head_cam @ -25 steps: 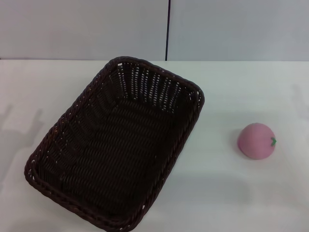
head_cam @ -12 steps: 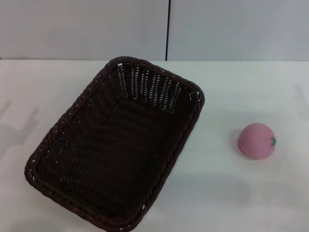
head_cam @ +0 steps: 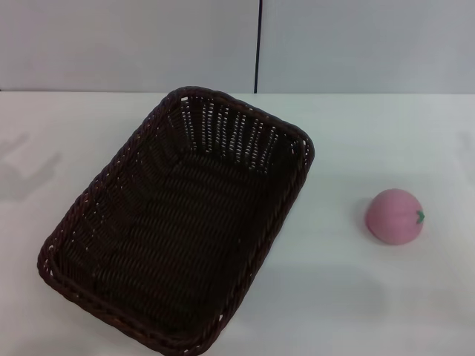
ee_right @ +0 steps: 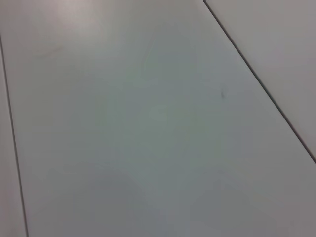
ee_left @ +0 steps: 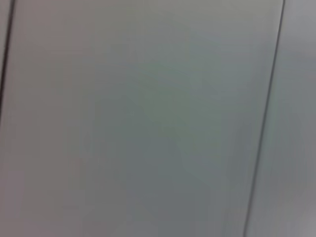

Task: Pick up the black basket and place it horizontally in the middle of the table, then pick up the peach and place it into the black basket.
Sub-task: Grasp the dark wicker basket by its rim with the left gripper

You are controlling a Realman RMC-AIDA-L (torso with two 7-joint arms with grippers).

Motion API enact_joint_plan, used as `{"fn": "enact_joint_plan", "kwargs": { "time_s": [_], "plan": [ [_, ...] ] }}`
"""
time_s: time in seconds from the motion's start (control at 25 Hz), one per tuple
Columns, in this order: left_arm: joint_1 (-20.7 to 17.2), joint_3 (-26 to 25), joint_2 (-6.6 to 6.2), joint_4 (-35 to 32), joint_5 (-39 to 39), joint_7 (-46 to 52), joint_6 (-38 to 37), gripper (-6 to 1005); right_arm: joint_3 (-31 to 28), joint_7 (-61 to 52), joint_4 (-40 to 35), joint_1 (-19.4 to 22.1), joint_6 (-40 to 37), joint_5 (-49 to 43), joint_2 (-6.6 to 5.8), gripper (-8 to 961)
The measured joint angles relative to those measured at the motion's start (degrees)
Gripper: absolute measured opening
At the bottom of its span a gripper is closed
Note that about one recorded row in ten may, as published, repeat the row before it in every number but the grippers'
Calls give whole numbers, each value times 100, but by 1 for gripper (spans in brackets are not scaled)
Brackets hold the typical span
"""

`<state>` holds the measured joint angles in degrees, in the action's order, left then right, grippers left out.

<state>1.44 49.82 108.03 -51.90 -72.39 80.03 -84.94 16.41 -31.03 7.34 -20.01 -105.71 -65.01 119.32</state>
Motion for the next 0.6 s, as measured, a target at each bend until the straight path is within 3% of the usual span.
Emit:
{"fn": "enact_joint_plan", "kwargs": {
  "time_s": [0.16, 0.2, 0.24, 0.28, 0.32, 0.48, 0.52, 0.6],
  "plan": [
    [1, -187, 39, -379, -407, 381, -28, 768, -78, 0, 1, -20, -30, 7, -3, 698],
    [76, -709, 217, -1895, -1775, 1675, -246, 767, -89, -5, -1, -33, -43, 7, -5, 697],
    [116, -825, 297, -2509, -2304, 2169, -365, 766, -96, -29, -7, -39, -60, 7, -8, 696],
    [116, -825, 297, -2509, -2304, 2169, -365, 766, -113, -67, -15, -45, -72, 7, -11, 696],
    [260, -935, 464, -3629, -3313, 3169, -672, 765, -140, -105, -22, -48, -77, 9, -14, 695],
    [463, -941, 597, -4270, -3953, 3826, -1078, 761, -267, -147, -29, -50, -80, 17, -14, 692],
    [761, -947, 757, -4728, -4471, 4450, -1640, 760, -283, -147, -29, -49, -80, 17, -15, 692],
    [991, -944, 850, -4861, -4588, 4804, -1934, 759, -294, -147, -31, -54, -82, 15, -15, 690]
  ]
}}
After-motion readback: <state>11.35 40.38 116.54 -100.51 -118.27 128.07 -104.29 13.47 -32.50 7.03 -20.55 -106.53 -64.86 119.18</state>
